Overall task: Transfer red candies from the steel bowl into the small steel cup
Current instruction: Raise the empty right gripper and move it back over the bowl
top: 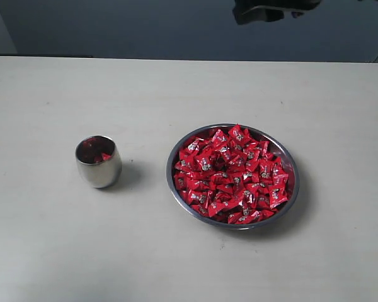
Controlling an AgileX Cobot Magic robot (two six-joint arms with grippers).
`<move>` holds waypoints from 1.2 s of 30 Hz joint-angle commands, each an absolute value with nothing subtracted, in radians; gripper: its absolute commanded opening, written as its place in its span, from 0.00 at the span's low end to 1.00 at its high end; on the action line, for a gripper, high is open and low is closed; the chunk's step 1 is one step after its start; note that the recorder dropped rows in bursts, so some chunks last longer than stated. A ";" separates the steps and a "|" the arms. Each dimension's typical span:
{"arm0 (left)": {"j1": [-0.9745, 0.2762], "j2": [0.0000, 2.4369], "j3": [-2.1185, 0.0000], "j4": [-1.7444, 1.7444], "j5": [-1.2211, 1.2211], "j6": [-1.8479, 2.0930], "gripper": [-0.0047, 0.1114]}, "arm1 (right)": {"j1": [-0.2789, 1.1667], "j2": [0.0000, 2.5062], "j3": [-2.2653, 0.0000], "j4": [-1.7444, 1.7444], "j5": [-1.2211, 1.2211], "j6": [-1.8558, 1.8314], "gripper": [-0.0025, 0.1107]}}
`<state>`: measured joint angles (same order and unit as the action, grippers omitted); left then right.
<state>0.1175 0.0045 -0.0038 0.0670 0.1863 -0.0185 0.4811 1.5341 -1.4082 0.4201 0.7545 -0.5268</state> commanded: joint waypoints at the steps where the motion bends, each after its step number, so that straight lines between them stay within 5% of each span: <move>1: 0.118 0.000 0.000 0.068 0.182 -0.020 0.04 | 0.454 1.433 -1.231 0.451 0.617 -0.522 0.37; 15: 0.118 0.000 0.000 0.068 0.180 -0.020 0.04 | 0.454 1.332 -0.695 0.509 0.209 -0.524 0.37; 36: 0.118 0.000 0.000 0.068 0.180 -0.020 0.04 | 0.462 1.672 -0.802 0.535 0.260 -0.550 0.37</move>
<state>0.1175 0.0045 -0.0038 0.0670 0.1863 -0.0185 0.4599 1.6380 -0.7729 0.5355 0.2380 -0.5442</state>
